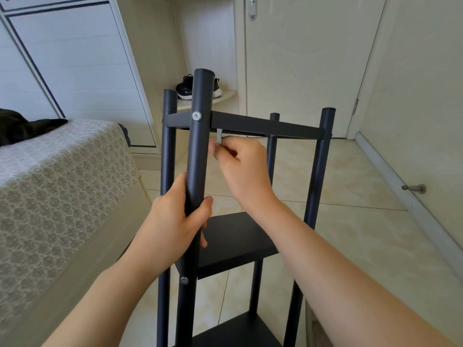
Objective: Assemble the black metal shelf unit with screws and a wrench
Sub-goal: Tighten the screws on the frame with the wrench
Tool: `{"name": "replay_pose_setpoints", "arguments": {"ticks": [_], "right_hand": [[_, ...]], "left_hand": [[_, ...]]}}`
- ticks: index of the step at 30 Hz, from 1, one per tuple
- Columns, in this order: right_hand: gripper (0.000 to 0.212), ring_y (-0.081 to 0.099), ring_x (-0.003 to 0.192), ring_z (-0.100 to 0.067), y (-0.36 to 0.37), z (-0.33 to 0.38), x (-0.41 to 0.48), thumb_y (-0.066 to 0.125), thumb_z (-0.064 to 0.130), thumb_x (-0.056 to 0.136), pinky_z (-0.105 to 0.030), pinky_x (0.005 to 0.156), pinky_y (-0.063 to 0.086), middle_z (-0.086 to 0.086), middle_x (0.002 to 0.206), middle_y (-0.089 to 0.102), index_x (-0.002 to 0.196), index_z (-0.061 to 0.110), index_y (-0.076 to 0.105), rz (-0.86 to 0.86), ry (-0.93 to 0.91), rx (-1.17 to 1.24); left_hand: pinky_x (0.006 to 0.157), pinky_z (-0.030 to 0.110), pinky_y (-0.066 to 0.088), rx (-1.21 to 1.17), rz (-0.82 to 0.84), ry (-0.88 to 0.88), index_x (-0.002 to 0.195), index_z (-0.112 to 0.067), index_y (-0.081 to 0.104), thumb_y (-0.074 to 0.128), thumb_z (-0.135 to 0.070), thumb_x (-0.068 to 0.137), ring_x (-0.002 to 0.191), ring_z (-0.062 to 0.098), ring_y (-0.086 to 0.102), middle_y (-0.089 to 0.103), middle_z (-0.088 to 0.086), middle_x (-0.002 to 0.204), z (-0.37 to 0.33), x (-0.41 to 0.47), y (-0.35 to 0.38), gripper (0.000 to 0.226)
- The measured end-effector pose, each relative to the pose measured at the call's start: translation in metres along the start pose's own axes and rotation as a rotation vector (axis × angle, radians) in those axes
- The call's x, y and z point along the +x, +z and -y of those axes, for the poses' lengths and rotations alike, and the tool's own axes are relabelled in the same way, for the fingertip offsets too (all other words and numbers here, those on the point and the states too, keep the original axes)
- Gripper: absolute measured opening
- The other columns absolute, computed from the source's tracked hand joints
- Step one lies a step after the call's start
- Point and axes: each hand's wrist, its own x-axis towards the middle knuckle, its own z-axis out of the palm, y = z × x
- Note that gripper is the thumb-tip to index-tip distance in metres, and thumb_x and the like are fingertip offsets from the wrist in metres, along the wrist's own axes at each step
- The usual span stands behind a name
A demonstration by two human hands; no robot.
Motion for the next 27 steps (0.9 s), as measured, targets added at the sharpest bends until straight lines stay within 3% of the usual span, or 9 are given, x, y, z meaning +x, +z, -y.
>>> {"name": "replay_pose_setpoints", "arguments": {"ticks": [6, 8, 11, 14, 17, 22, 24, 27], "right_hand": [[0.047, 0.035, 0.043, -0.006, -0.011, 0.008, 0.0, 0.063, 0.008, 0.092, -0.026, 0.058, 0.033, 0.012, 0.039, 0.039, 0.05, 0.03, 0.058, 0.106, 0.162, 0.197], [0.04, 0.036, 0.045, -0.01, -0.014, 0.012, 0.0, 0.063, 0.009, 0.091, -0.027, 0.059, 0.034, 0.009, 0.041, 0.04, 0.053, 0.02, 0.061, 0.136, 0.161, 0.212], [0.041, 0.034, 0.051, -0.019, -0.015, 0.015, -0.001, 0.064, 0.009, 0.09, -0.031, 0.059, 0.035, -0.013, 0.05, 0.037, 0.052, 0.001, 0.052, 0.156, 0.143, 0.203], [0.044, 0.034, 0.052, -0.021, -0.012, 0.016, -0.003, 0.061, 0.008, 0.092, -0.032, 0.057, 0.034, -0.02, 0.052, 0.037, 0.055, -0.01, 0.046, 0.152, 0.112, 0.169], [0.044, 0.032, 0.047, -0.013, -0.011, 0.016, -0.004, 0.06, 0.01, 0.094, -0.027, 0.053, 0.032, -0.008, 0.048, 0.037, 0.055, -0.007, 0.047, 0.124, 0.085, 0.112], [0.046, 0.034, 0.044, -0.007, -0.009, 0.015, -0.004, 0.059, 0.01, 0.095, -0.02, 0.05, 0.032, 0.0, 0.046, 0.04, 0.05, 0.012, 0.048, 0.095, 0.044, 0.016], [0.046, 0.04, 0.045, -0.013, -0.008, 0.014, -0.004, 0.06, 0.012, 0.095, -0.025, 0.051, 0.036, -0.004, 0.047, 0.046, 0.051, 0.013, 0.051, 0.076, 0.023, -0.02], [0.041, 0.055, 0.053, -0.026, -0.006, 0.012, -0.004, 0.06, 0.015, 0.096, -0.036, 0.058, 0.046, -0.013, 0.053, 0.057, 0.057, 0.002, 0.059, 0.033, -0.006, -0.054]], "left_hand": [[0.047, 0.019, 0.051, -0.017, 0.001, 0.002, 0.091, -0.035, 0.043, 0.057, -0.026, 0.095, 0.046, 0.021, 0.068, 0.067, 0.002, 0.069, -0.003, 0.0, 0.001, 0.017], [0.048, 0.022, 0.053, -0.02, 0.004, 0.008, 0.091, -0.034, 0.044, 0.058, -0.025, 0.096, 0.046, 0.022, 0.068, 0.067, 0.002, 0.069, -0.003, -0.001, 0.001, 0.018], [0.049, 0.025, 0.055, -0.015, 0.007, 0.013, 0.091, -0.034, 0.044, 0.058, -0.025, 0.096, 0.046, 0.022, 0.068, 0.067, 0.002, 0.071, -0.003, -0.002, 0.002, 0.018], [0.049, 0.025, 0.055, -0.021, 0.008, 0.008, 0.092, -0.035, 0.044, 0.058, -0.026, 0.096, 0.046, 0.022, 0.068, 0.066, 0.002, 0.07, -0.004, -0.002, 0.002, 0.017], [0.049, 0.025, 0.055, -0.017, 0.01, 0.003, 0.093, -0.032, 0.044, 0.058, -0.028, 0.095, 0.046, 0.022, 0.068, 0.067, 0.001, 0.07, -0.003, -0.002, 0.002, 0.014], [0.048, 0.023, 0.054, -0.005, 0.009, 0.009, 0.091, -0.034, 0.043, 0.058, -0.028, 0.095, 0.046, 0.021, 0.068, 0.067, -0.001, 0.071, -0.003, -0.002, 0.001, 0.016], [0.048, 0.022, 0.053, 0.006, 0.007, 0.013, 0.09, -0.034, 0.043, 0.057, -0.028, 0.095, 0.046, 0.02, 0.068, 0.067, -0.001, 0.07, -0.002, -0.002, 0.001, 0.017], [0.048, 0.021, 0.052, 0.006, 0.006, 0.016, 0.087, -0.035, 0.042, 0.057, -0.029, 0.094, 0.046, 0.019, 0.068, 0.067, -0.001, 0.069, -0.002, -0.002, 0.002, 0.017]]}}
